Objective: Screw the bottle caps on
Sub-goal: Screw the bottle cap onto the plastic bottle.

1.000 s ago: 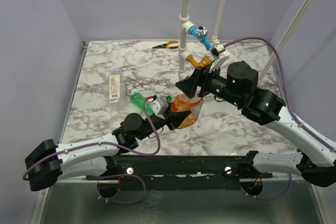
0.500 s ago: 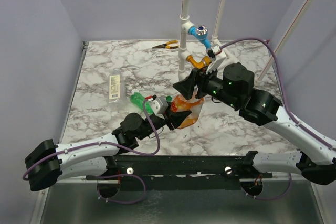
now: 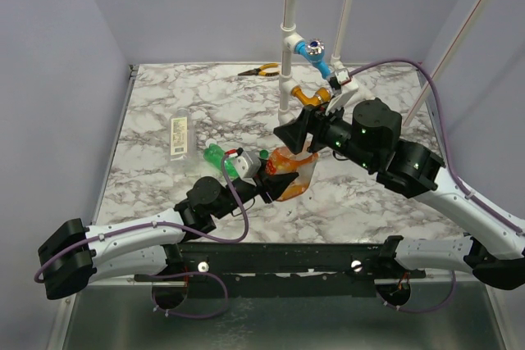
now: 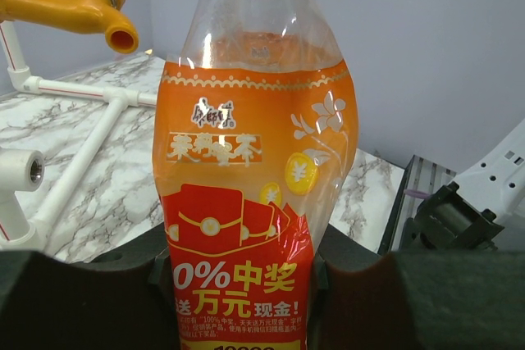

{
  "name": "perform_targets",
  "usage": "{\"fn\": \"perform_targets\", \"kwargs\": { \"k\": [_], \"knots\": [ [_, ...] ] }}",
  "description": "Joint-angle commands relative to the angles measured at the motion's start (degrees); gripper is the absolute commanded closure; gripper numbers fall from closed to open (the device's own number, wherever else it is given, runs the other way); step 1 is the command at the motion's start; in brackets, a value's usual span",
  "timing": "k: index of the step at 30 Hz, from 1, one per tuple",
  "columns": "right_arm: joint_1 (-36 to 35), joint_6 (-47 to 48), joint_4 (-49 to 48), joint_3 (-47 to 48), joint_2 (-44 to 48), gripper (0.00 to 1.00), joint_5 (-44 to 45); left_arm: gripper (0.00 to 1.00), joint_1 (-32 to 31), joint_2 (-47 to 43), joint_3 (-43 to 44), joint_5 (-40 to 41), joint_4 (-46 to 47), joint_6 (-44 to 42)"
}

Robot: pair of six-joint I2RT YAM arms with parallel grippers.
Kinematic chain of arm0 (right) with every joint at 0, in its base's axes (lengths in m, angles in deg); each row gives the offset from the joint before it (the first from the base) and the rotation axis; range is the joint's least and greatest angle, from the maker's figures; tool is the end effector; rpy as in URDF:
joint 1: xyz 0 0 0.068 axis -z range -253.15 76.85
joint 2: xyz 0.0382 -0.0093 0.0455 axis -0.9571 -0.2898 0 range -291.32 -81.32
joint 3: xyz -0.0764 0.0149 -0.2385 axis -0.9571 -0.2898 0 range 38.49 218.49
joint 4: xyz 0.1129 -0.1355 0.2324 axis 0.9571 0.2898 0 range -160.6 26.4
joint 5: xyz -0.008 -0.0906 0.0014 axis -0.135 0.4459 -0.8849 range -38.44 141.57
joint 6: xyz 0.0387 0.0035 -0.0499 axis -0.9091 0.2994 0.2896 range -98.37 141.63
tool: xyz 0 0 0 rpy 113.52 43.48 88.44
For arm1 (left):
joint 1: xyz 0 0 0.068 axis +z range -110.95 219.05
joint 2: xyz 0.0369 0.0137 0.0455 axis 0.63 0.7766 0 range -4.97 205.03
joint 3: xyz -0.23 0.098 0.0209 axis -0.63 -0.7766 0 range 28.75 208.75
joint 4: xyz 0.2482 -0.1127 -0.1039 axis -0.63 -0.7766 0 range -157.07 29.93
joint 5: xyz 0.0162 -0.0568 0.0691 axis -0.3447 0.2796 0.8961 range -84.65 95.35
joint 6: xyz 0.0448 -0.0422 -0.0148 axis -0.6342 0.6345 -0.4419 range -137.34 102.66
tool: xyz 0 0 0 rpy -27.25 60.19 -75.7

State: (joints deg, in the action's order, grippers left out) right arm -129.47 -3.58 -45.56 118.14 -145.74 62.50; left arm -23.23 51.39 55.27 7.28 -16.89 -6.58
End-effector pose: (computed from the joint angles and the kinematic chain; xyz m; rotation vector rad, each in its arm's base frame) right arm 0.1671 0.2340 0.4412 -0.3459 1.7881 0.8663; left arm 0.1298 -0.2434 0.2568 0.5883 1.2887 -1.0469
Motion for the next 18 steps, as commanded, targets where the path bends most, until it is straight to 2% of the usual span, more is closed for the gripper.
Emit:
{"fn": "perform_targets", "kwargs": {
  "k": [1,18],
  "knots": [
    [-0.6,1.6,-0.5,2.1,0.5,0.31,1.2,1.00,0.0,-0.4,-0.3,-0.8,0.6,0.8],
    [-1.4,2.2,-0.1,1.9,-0.3,0.31,1.0,1.00,0.7,0.7,-0.1,-0.8,0.6,1.6]
  ]
}}
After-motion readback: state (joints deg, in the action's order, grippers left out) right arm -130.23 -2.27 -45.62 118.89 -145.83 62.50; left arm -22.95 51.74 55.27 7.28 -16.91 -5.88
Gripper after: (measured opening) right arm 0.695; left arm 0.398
